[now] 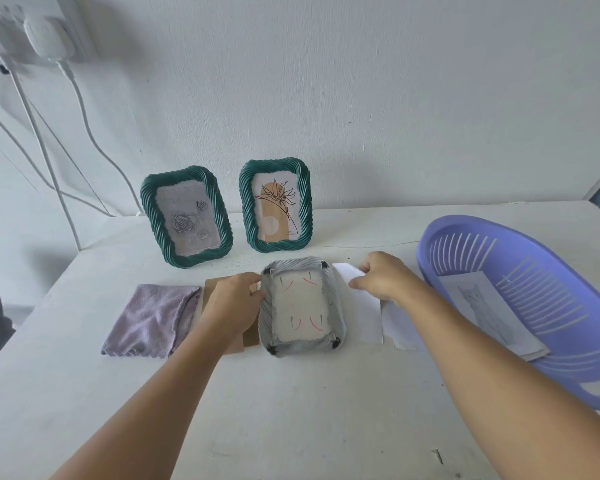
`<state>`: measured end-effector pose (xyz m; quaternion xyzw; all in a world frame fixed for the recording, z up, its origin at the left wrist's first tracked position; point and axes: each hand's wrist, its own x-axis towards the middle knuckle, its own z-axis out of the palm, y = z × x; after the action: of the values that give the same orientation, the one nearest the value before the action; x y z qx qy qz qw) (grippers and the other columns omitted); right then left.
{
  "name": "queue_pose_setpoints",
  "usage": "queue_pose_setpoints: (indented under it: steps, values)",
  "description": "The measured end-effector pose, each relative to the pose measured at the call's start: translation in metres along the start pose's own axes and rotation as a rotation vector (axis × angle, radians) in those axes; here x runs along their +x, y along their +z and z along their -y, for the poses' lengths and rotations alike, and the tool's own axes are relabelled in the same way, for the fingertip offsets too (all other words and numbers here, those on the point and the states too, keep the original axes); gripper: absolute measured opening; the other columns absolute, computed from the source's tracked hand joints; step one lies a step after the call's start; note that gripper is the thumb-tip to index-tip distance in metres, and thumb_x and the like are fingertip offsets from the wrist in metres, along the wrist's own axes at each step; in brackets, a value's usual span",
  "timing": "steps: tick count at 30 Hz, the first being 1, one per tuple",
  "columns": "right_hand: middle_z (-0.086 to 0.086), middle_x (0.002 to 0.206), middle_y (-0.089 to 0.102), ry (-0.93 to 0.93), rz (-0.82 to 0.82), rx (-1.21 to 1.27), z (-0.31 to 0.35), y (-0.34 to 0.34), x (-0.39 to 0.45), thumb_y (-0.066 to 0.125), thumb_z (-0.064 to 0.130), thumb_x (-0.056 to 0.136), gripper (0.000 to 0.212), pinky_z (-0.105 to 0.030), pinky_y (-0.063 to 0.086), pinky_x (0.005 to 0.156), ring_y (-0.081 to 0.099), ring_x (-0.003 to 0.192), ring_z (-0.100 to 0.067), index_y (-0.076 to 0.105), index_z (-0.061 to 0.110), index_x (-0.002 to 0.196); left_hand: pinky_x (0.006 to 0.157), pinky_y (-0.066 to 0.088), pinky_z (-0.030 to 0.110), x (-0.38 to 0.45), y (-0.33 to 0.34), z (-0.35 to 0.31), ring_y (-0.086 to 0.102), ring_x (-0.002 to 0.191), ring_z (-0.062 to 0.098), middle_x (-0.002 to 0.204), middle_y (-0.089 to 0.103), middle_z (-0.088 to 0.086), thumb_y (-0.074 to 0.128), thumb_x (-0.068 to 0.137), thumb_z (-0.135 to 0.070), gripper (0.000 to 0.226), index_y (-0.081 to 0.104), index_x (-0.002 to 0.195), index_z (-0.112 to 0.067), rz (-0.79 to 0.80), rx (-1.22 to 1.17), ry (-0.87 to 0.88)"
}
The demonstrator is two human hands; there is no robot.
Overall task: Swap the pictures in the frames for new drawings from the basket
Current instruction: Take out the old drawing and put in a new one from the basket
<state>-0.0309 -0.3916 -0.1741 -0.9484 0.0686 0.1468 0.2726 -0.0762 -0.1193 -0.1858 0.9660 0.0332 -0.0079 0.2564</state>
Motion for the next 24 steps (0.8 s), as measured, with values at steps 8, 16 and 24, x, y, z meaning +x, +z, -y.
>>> queue_pose_setpoints:
  steps: [8,16,24]
  values:
    - [-0.003,0.095,0.056,-0.143,-0.362,0.395,0.019,-0.02,-0.015,0.063,0.02,0.094,0.047,-0.033,0.045,0.064,0.055,0.072,-0.02,0.042,0.027,0.136,0.085,0.053,0.038,0.002,0.002,-0.002,0.063,0.098,0.028,0.106,0.068,0.006,0.053,0.099,-0.031,0.043,0.055,0.141,-0.025,-0.004,0.044,-0.005]
    - [0.0,0.108,0.061,-0.252,-0.313,0.803,0.05,-0.038,-0.032,0.074,0.03,0.088,0.075,-0.024,0.046,0.068,0.062,0.089,-0.009,0.031,0.038,0.148,0.086,0.049,0.031,0.001,-0.026,-0.057,0.064,0.096,0.007,0.109,0.067,-0.013,0.059,0.091,-0.066,0.072,0.035,0.152,-0.034,-0.002,-0.525,0.093]
    - [-0.001,0.114,0.065,-0.285,-0.183,0.79,0.049,0.009,-0.038,0.08,0.044,0.082,0.089,-0.04,0.052,0.098,0.066,0.105,-0.013,0.022,0.049,0.149,0.087,0.06,0.045,-0.006,-0.024,-0.062,0.076,0.094,0.026,0.099,0.079,0.009,0.072,0.094,-0.015,0.068,0.037,0.152,-0.022,0.105,-0.96,0.057]
